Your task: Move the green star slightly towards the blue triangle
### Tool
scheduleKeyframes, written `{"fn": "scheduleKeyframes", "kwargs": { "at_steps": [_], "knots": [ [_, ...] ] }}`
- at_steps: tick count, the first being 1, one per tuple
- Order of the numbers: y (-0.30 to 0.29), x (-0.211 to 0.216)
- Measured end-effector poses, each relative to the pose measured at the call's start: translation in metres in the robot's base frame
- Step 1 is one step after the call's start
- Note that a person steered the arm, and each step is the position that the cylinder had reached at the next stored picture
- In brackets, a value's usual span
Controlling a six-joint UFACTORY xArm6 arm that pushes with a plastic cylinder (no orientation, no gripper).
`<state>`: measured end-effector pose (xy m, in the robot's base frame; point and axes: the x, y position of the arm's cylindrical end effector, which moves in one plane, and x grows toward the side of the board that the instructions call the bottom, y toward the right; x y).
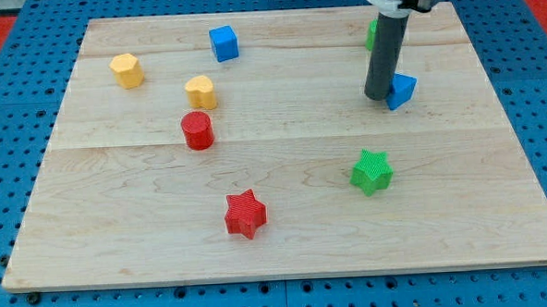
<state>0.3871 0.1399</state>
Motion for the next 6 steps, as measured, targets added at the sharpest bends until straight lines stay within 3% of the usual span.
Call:
{"fn": "scheduleKeyframes", "kwargs": {
  "at_steps": [3, 4, 5, 6],
  "knots": [
    [0.017, 0.170],
    [-0.048, 0.150],
    [-0.062, 0.126],
    [-0.039, 0.112]
  ]
}}
